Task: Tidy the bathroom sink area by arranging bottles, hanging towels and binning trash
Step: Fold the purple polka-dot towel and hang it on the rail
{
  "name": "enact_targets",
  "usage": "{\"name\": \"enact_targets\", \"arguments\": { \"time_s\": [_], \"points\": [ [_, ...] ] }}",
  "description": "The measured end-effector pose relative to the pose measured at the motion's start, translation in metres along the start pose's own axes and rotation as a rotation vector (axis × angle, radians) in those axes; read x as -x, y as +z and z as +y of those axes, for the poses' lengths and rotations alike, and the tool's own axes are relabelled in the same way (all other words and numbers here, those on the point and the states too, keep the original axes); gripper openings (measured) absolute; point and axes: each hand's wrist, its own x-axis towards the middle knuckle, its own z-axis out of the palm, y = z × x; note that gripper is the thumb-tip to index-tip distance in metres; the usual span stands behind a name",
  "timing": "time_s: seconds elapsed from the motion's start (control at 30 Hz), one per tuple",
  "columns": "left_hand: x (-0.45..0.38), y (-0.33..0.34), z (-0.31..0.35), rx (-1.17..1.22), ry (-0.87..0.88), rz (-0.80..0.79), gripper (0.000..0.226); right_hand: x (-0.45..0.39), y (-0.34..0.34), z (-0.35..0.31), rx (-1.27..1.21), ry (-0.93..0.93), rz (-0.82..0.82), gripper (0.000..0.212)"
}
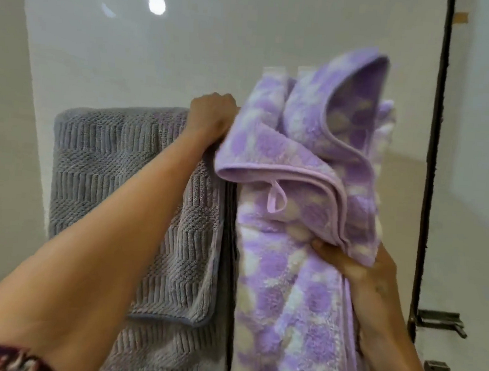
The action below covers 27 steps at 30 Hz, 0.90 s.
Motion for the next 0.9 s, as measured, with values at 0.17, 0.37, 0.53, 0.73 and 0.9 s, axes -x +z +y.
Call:
{"name": "enact_targets", "arguments": {
  "time_s": [0.17,0.37,0.53,0.73,0.9],
  "points": [
    [0.002,-0.013,0.016,0.064,0.029,-0.150,0.052,0.012,-0.012,-0.002,0.049,-0.039,0.028,0.060],
    [0.013,-0.012,0.022,0.519,-0.101,0.045,0.032,0.025,-0.011,0.006,0.082,-0.024,0.046,0.060],
    [0.112,-0.032,0.005,1.592,-0.092,0.388,0.031,0.032,-0.010,0.014,0.078,-0.039,0.047,0.064],
    [0.241,0.003,0.018,1.659,-0.636,0.027,0.031,0.038,-0.005,0.036,0.066,-0.054,0.062,0.062],
    [0.256,0.005,0.063,1.712,-0.415,-0.089,0.079,0.054,-0.001,0.061,0.250,-0.081,0.027,0.052]
  ]
}}
